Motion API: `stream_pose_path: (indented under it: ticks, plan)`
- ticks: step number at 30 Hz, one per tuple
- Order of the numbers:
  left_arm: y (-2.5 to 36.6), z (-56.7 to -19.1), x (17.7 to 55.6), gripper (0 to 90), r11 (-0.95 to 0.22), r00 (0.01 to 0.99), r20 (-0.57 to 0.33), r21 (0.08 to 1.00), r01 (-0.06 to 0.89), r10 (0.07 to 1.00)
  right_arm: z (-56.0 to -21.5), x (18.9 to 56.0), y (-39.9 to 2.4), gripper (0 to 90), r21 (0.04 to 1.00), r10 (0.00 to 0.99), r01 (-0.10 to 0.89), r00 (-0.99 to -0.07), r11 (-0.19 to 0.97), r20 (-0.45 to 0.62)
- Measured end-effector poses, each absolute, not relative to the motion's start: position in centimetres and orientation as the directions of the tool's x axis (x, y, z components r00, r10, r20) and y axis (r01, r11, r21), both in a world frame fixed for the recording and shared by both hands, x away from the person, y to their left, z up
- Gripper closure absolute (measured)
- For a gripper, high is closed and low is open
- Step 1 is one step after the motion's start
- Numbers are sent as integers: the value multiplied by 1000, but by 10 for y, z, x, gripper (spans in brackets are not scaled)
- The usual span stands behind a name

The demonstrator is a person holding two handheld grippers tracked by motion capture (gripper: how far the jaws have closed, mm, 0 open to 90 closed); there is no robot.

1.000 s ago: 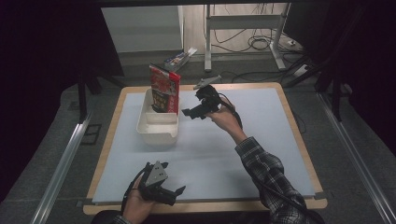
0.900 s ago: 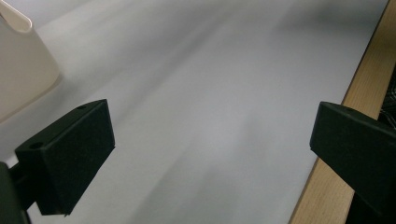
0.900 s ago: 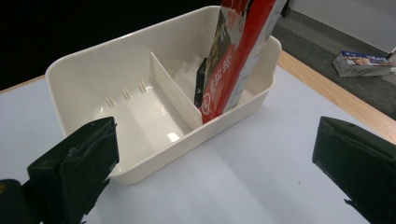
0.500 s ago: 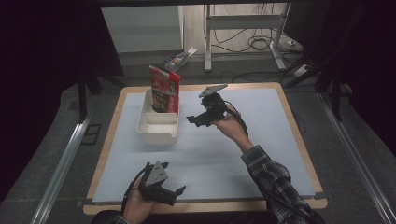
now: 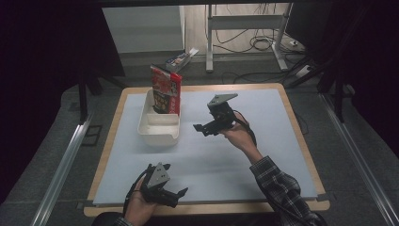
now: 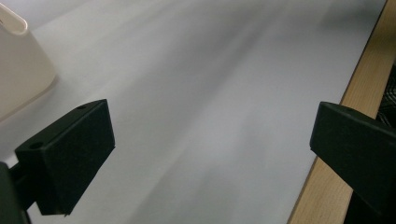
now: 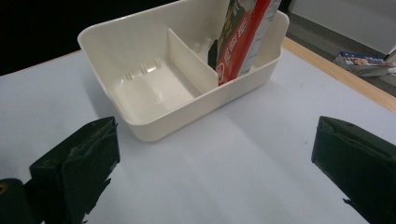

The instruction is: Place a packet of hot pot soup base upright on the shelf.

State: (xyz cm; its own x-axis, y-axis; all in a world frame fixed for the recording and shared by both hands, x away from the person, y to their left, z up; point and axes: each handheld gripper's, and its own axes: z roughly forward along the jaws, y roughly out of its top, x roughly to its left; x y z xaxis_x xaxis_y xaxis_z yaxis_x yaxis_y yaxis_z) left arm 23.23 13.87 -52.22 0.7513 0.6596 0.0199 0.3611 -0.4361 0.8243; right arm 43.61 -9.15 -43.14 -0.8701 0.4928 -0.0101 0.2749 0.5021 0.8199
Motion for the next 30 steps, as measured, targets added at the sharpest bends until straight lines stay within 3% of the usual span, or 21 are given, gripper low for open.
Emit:
stream_pose_path:
  ticks: [30]
  plan:
    - [140, -521, 231, 0, -445, 749, 32, 821, 358, 662, -445, 393, -132, 9, 796, 516, 292, -856, 530, -29]
